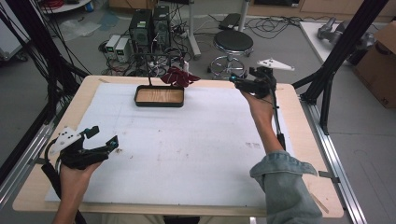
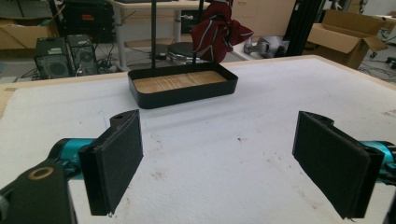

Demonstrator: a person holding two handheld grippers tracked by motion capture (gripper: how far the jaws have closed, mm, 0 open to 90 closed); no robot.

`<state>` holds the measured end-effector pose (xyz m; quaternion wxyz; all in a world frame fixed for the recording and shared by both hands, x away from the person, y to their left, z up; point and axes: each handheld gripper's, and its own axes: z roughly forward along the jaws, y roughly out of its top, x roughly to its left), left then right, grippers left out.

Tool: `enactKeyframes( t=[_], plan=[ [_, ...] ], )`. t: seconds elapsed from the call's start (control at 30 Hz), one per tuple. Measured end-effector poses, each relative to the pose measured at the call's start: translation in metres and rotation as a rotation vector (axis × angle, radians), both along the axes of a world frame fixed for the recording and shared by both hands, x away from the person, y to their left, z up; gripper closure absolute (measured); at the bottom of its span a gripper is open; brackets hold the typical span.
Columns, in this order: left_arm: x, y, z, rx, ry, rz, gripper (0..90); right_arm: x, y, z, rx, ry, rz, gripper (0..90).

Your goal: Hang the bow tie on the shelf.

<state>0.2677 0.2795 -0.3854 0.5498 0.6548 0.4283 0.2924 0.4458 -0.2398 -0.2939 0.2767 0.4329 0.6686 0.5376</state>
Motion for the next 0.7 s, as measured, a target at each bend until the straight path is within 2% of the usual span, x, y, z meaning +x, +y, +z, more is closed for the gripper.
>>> enactKeyframes(
  t=[0.23, 0.37, 0.57, 0.67, 0.7],
  plan=[
    [0.001, -0.002, 0.0, 0.009, -0.001, 0.001, 16.4, -0.047, -0.03, -0.019, 0.004, -0.027, -0.025, 16.3],
    [0.001, -0.002, -0.001, 0.015, -0.001, 0.003, 16.4, -0.073, -0.042, -0.035, 0.014, -0.017, -0.037, 16.0],
    [0.001, -0.003, -0.003, 0.018, 0.002, 0.004, 16.4, -0.106, -0.051, -0.056, 0.028, -0.041, -0.043, 15.9],
    [0.002, -0.004, -0.004, 0.021, 0.0, 0.0, 16.4, -0.117, -0.054, -0.062, 0.028, -0.036, -0.047, 13.3],
    [0.002, -0.005, -0.005, 0.021, 0.002, 0.0, 16.4, -0.122, -0.054, -0.065, 0.036, -0.046, -0.052, 13.3]
  ],
)
